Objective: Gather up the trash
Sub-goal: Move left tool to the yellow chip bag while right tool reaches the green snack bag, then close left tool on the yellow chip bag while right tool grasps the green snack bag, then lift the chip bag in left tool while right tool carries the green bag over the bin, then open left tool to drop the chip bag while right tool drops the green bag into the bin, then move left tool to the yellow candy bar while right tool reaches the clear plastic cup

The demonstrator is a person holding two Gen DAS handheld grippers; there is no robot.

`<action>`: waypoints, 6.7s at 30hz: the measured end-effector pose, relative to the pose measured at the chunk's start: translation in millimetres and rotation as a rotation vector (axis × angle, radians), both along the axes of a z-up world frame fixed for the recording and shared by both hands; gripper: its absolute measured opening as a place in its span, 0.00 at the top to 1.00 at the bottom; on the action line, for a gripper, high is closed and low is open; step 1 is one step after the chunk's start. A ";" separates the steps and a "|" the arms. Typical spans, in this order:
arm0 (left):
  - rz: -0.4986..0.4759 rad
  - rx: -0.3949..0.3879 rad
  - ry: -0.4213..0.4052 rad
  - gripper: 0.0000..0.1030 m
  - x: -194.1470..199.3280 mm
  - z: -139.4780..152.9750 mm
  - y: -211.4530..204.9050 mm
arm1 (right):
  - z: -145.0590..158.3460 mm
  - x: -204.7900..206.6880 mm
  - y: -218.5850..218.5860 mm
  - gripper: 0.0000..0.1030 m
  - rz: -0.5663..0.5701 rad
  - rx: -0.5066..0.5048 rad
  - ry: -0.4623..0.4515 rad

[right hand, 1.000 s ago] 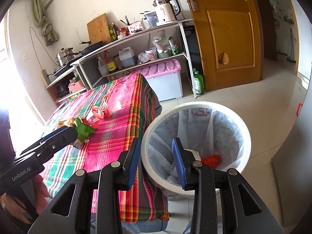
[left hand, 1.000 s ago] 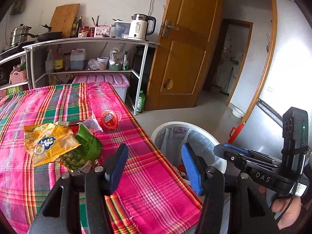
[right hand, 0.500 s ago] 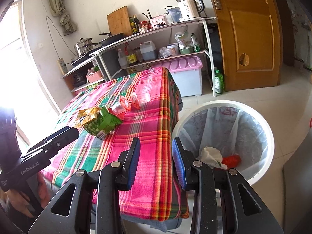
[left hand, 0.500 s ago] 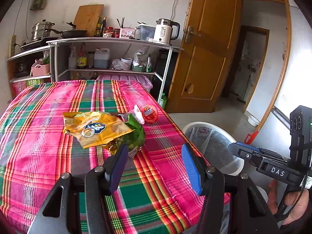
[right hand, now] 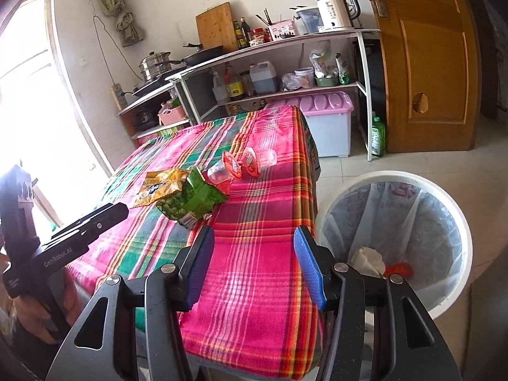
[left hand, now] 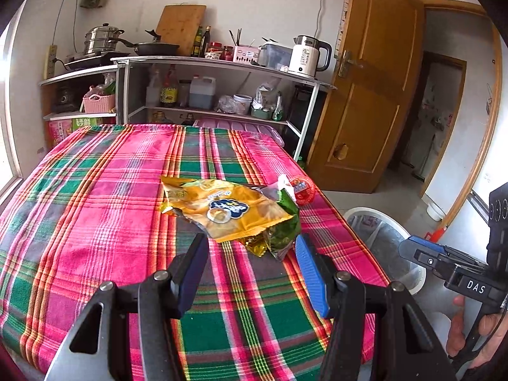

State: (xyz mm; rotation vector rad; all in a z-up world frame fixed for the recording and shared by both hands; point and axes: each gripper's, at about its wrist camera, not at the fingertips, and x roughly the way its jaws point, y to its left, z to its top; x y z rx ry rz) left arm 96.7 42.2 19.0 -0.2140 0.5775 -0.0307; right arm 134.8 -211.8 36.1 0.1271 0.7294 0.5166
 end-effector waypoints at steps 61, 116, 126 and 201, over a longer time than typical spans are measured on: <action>0.049 -0.233 0.021 0.96 37.1 -10.8 72.4 | -31.5 73.2 84.6 0.45 0.045 -0.002 0.224; -0.201 -0.154 -0.034 0.99 41.3 31.9 -32.1 | -1.6 34.1 -20.1 0.75 -0.158 0.048 0.104; -0.343 -0.116 0.021 0.99 73.1 20.1 -104.2 | -11.9 38.2 -78.3 0.75 -0.280 0.048 0.118; -0.137 -0.076 0.019 0.73 13.9 11.6 -28.7 | 11.4 6.1 -21.7 0.54 -0.086 0.015 0.006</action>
